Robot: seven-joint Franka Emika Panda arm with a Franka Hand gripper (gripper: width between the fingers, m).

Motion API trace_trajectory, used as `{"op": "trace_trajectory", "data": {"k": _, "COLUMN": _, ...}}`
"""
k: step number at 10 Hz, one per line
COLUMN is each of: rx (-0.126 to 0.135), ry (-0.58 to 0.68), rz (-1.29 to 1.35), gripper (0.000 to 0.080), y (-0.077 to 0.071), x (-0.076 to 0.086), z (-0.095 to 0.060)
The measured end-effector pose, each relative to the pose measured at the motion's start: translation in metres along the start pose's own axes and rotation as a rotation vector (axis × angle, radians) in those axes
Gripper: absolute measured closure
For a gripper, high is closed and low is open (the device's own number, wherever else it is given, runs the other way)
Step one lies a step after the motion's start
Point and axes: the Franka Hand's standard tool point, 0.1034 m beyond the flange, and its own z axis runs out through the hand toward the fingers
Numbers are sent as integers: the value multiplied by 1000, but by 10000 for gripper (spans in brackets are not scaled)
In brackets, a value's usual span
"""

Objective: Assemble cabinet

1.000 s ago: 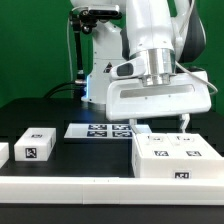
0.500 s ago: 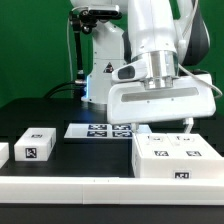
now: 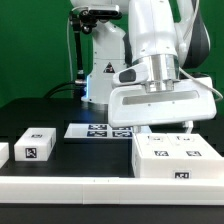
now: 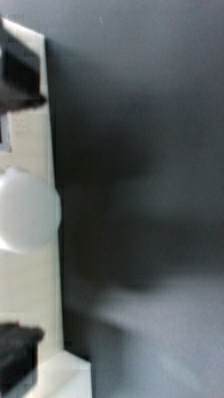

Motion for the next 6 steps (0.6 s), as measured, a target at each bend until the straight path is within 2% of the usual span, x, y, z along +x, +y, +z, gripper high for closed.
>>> {"op": "trace_trajectory", "data": {"k": 1, "rx": 0, "ry": 0, "rz": 0, "gripper": 329, "y": 0, "x": 0, "z": 0}}
{"op": "trace_trajectory", "data": {"k": 2, "rx": 0, "ry": 0, "rz": 0, "gripper": 514, "y": 0, "x": 0, "z": 0}}
{"op": "trace_trajectory", "data": {"k": 3, "rx": -3, "ry": 0, "rz": 3, "gripper": 586, "y": 3, "x": 0, "z": 0}}
{"op": "trace_trajectory", "data": {"k": 6, "rx": -3, "ry": 0, "rz": 1, "gripper": 585, "y": 2, "x": 0, "z": 0}}
